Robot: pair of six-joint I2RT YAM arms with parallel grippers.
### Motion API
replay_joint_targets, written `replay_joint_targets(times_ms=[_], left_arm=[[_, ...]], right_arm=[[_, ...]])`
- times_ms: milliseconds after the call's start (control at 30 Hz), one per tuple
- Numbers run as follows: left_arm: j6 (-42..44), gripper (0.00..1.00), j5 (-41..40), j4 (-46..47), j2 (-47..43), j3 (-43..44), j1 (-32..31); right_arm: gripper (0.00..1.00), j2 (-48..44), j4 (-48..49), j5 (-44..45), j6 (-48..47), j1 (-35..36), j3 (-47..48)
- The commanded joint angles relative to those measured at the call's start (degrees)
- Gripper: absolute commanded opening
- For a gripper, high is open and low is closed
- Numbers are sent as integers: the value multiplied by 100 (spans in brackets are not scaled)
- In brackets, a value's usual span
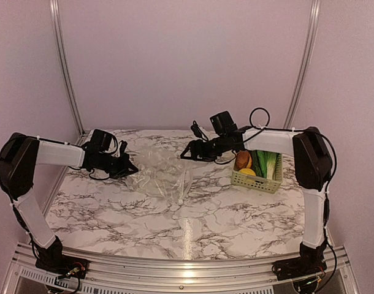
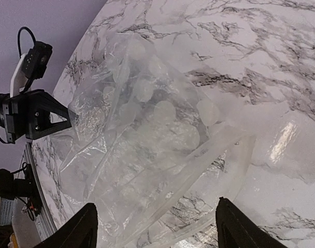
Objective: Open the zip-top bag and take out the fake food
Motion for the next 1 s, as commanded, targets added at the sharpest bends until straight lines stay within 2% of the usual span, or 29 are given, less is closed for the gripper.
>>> replay_joint_targets(times_ms=[0,67,200,233,267,300,500,667,700,767,833,900,967], left_arm=[[73,0,-119,-103,-213,-114,-59],[43,0,-145,-45,-218,-154,-66],[-119,0,-166,108,-164,-269,-62],[-177,0,-163,125,-130,-282,-51],[-227,0,-129,147,-87,-285,-41],[-273,0,-133,153,-55,-290,-34],[-518,0,-457,139,90,-463,140],[-262,1,-294,-61,221,-269,145],[-190,8,-190,-111,208,-209,149],[18,29,-132,-436,98,-33,132],[246,51,-227,-770,-149,118,135],[338,66,-438,-1155,-369,299,155],[466,85,-499,-1518,-540,524,194]], right_arm=[[73,394,65,149,222,58,316],[65,554,179,173,302,56,323],[25,652,478,82,349,41,274],[12,633,526,81,362,22,250],[3,617,535,108,361,-6,235],[0,593,477,205,338,-43,233],[0,331,87,1156,46,-407,-3],[0,457,-172,989,-368,-400,151],[5,469,-223,901,-415,-369,224],[27,401,-345,813,-466,-328,321],[40,218,-326,734,-431,-331,302],[51,-10,-331,747,-421,-351,266],[68,-288,-333,749,-430,-406,194]])
